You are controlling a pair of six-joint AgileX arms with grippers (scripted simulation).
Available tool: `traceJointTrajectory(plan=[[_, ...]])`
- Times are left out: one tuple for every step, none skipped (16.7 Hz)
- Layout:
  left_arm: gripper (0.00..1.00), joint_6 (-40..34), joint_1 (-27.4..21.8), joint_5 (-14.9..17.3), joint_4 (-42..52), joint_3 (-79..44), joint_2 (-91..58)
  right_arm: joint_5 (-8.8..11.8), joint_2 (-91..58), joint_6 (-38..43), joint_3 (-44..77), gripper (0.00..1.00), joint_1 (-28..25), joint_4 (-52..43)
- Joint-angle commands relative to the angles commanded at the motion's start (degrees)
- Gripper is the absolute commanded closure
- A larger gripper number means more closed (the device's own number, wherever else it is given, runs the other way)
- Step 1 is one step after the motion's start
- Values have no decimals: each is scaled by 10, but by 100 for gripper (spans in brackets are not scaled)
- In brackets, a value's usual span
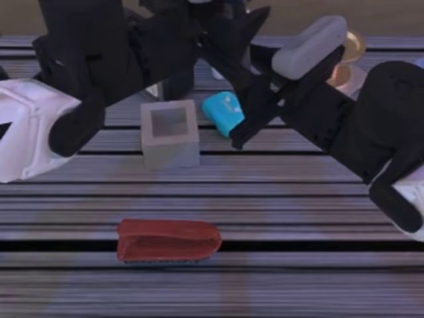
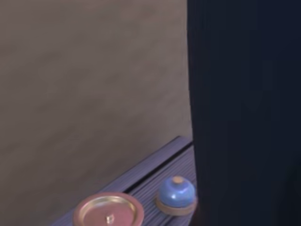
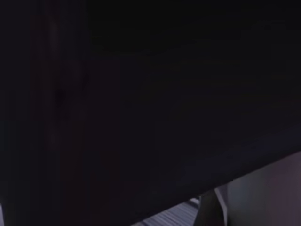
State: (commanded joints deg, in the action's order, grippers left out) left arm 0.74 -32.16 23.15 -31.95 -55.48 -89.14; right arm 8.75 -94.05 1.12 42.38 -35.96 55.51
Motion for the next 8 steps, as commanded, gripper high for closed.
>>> traceJointTrajectory(plan=[[90, 0, 0, 0, 0, 0, 0, 0, 0, 0, 0, 100, 0, 0], [98, 0, 0, 0, 0, 0, 0, 0, 0, 0, 0, 100, 0, 0], [100, 0, 0, 0, 0, 0, 0, 0, 0, 0, 0, 100, 0, 0], [100, 0, 0, 0, 0, 0, 0, 0, 0, 0, 0, 100, 0, 0], [100, 0, 0, 0, 0, 0, 0, 0, 0, 0, 0, 100, 0, 0], [100, 0, 0, 0, 0, 0, 0, 0, 0, 0, 0, 100, 0, 0], [100, 0, 0, 0, 0, 0, 0, 0, 0, 0, 0, 100, 0, 0], [100, 0, 0, 0, 0, 0, 0, 0, 0, 0, 0, 100, 0, 0]])
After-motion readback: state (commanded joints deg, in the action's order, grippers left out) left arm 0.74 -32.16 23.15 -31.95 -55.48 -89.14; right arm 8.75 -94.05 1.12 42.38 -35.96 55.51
